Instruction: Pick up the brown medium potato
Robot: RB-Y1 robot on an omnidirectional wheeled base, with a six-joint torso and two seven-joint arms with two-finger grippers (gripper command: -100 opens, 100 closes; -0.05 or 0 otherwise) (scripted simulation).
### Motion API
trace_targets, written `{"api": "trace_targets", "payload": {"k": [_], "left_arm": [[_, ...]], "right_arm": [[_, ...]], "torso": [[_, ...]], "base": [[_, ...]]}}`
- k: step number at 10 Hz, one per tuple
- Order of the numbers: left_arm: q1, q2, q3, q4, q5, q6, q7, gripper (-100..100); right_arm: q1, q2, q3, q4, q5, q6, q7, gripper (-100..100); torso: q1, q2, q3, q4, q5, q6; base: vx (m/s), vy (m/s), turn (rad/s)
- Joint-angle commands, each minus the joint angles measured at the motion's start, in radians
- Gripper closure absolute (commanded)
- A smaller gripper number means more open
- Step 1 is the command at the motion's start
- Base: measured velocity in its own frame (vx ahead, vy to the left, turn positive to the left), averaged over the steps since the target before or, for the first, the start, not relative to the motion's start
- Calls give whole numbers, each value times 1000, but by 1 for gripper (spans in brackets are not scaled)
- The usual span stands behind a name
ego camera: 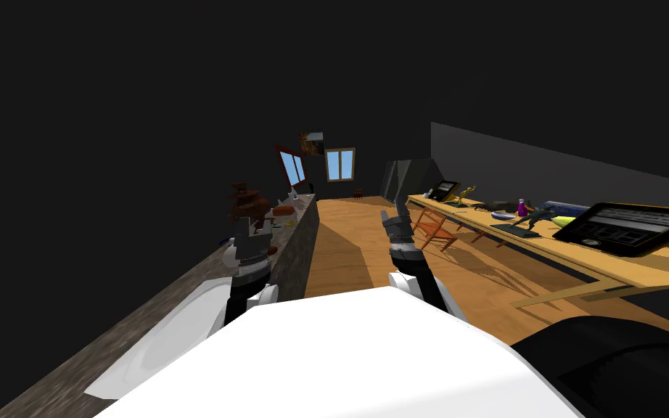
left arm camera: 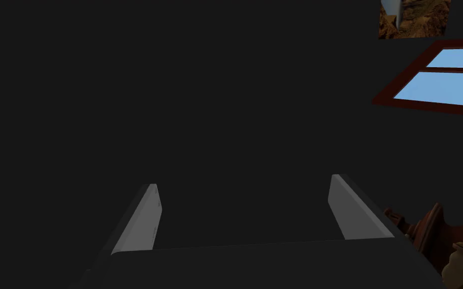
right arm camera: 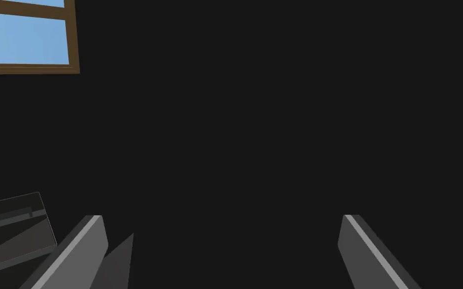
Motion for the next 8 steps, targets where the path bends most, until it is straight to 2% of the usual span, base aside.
{"api": "trace_targets", "payload": {"k": [1, 6, 7, 8], "left_arm": [[-3, 22, 6, -5, 2, 32, 2, -100], [-16, 76, 33, -25, 14, 166, 12, -100], [-16, 76, 33, -25, 14, 179, 12, -100], [-20, 85, 41, -30, 18, 216, 14, -100]], "right_arm": [[0, 0, 0, 0, 0, 0, 0, 0], [0, 0, 0, 0, 0, 0, 0, 0], [0, 0, 0, 0, 0, 0, 0, 0], [0, 0, 0, 0, 0, 0, 0, 0]], "torso": [[0, 0, 0, 0, 0, 0], [1, 2, 1, 0, 0, 0], [1, 2, 1, 0, 0, 0], [1, 1, 1, 0, 0, 0]], "base": [[-11, 3, -28], [-28, 4, -41], [-20, 6, -14], [-20, 6, -29]]}}
